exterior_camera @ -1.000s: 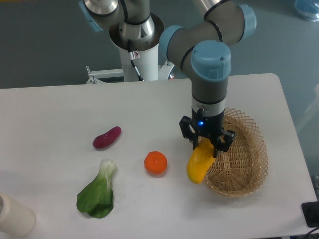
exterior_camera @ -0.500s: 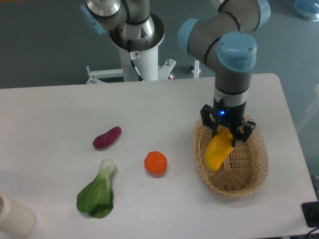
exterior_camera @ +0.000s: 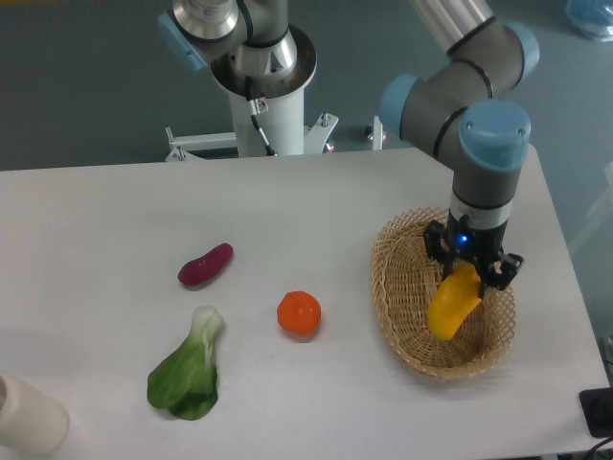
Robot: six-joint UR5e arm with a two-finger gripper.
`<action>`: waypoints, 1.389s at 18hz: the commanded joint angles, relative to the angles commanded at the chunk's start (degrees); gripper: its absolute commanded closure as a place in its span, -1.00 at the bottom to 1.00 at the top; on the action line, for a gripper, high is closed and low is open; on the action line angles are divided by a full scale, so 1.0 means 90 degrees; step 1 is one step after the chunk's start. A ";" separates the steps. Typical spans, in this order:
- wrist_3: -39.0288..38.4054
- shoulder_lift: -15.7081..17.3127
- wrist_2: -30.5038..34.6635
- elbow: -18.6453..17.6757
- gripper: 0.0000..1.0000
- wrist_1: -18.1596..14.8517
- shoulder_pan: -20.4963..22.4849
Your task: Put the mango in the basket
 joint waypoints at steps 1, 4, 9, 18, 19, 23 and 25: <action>0.0000 -0.0029 0.0000 -0.0019 -0.16 0.0000 0.0000; -0.0010 -0.0069 0.0010 -0.0215 -0.17 0.0000 -0.0010; -0.0010 -0.0079 0.0010 -0.0293 -0.21 0.0000 -0.0010; -0.0048 -0.0050 0.0000 -0.0225 -0.94 0.0000 0.0000; -0.0078 -0.0040 0.0000 -0.0225 -1.00 0.0019 -0.0010; -0.0010 0.0038 -0.0019 -0.0098 -1.00 0.0019 -0.0010; 0.0000 0.0058 0.0010 -0.0039 -1.00 0.0010 0.0000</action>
